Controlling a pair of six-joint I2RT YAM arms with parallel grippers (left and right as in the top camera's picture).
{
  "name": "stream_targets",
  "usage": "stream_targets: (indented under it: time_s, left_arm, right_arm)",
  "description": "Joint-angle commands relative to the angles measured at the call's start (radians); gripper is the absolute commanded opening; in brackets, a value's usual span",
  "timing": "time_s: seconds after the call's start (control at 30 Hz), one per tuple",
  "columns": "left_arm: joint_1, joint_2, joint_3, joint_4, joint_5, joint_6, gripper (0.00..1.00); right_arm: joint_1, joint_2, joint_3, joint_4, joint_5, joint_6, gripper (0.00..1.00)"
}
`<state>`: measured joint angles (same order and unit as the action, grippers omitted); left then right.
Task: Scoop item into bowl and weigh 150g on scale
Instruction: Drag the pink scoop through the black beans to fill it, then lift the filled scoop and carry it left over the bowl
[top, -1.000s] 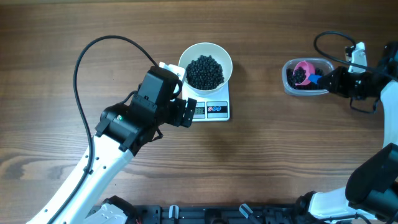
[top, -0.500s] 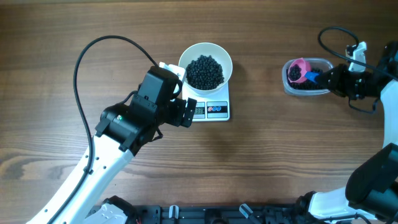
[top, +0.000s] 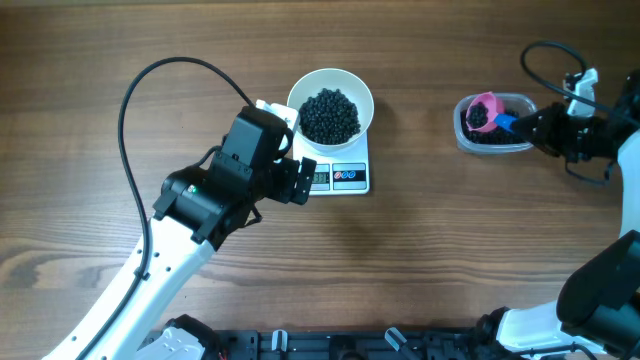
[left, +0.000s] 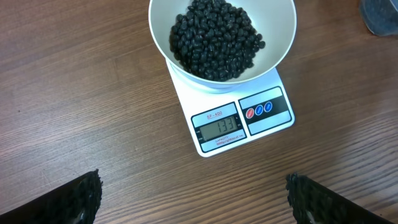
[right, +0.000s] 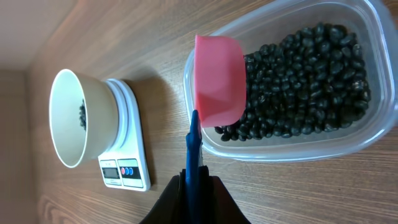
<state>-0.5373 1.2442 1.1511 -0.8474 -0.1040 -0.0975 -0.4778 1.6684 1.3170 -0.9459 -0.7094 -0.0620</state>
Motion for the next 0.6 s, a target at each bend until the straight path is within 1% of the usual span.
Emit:
stream_targets:
  time_s: [0.0, 0.17, 0.23, 0.57]
  left_arm:
    - [0.004, 0.002, -0.005, 0.003, 0.009, 0.014, 1.00]
    - [0.004, 0.002, -0.005, 0.003, 0.009, 0.014, 1.00]
    - [0.003, 0.002, -0.005, 0.002, 0.009, 0.014, 1.00]
    - [0.003, 0.002, -0.005, 0.003, 0.009, 0.015, 1.00]
  right_arm:
    - [-0.031, 0.010, 0.003, 0.003, -0.111, 0.017, 0.04]
    - [-0.053, 0.010, 0.003, 0.002, -0.179, 0.022, 0.04]
    - [-0.056, 0.010, 0.003, 0.003, -0.183, 0.043, 0.04]
    - [-0.057, 0.010, 0.003, 0.003, -0.212, 0.047, 0.04]
